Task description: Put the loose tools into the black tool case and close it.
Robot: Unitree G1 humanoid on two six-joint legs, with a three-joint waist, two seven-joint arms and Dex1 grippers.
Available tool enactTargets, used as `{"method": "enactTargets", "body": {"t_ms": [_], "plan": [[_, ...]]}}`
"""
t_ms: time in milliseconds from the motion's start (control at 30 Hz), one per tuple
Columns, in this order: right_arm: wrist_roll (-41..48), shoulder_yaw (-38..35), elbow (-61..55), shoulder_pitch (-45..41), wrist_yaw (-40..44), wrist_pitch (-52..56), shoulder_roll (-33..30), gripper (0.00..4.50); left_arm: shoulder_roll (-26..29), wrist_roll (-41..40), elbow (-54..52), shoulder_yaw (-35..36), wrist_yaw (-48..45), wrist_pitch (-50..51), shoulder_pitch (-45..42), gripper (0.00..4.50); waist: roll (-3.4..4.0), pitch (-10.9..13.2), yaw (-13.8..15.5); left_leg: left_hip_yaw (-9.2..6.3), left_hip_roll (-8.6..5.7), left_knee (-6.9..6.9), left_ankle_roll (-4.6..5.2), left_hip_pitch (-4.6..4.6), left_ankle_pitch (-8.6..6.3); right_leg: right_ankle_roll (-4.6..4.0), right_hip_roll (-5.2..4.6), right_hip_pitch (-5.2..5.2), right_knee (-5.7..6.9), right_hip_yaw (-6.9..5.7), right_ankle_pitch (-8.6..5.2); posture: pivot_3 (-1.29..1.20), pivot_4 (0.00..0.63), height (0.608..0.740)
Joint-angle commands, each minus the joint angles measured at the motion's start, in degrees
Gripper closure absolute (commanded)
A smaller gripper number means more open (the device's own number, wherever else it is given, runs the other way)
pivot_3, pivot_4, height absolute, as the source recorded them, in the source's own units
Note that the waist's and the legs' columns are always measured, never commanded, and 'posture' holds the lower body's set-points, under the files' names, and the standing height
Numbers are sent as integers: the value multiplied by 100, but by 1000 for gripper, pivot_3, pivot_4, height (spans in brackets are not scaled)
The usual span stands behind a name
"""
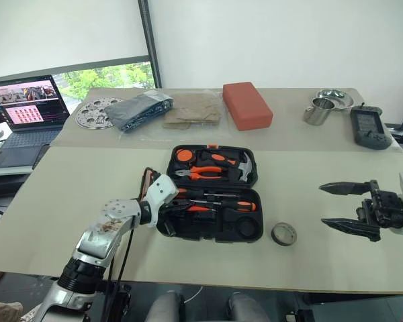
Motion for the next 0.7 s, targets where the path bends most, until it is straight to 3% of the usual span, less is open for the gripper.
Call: {"method": "enactTargets", "body": {"t_ms": [33, 467, 700], "plan": [[54, -227, -146, -20, 277, -77, 2, 0, 63, 160, 59, -180, 73, 46, 176, 4458, 1, 0, 1, 0, 0, 0, 0, 0, 0, 0, 0, 0, 0, 0, 0, 0, 150, 740], [67, -218, -102, -53, 277, -93, -98, 0, -6, 278, 515, -357, 201, -268, 378, 4458, 8, -5, 3, 2, -1, 0, 0, 24, 0, 0, -1, 22, -1, 4, 0, 0, 150, 740], [54, -212, -130, -41, 277, -87, -81, 0, -30, 310, 672, -408, 264, -433, 481, 4458, 7, -5, -17, 4, 1, -10, -2, 76, -2, 5, -6, 86, -17, 4, -5, 0, 150, 740]]}}
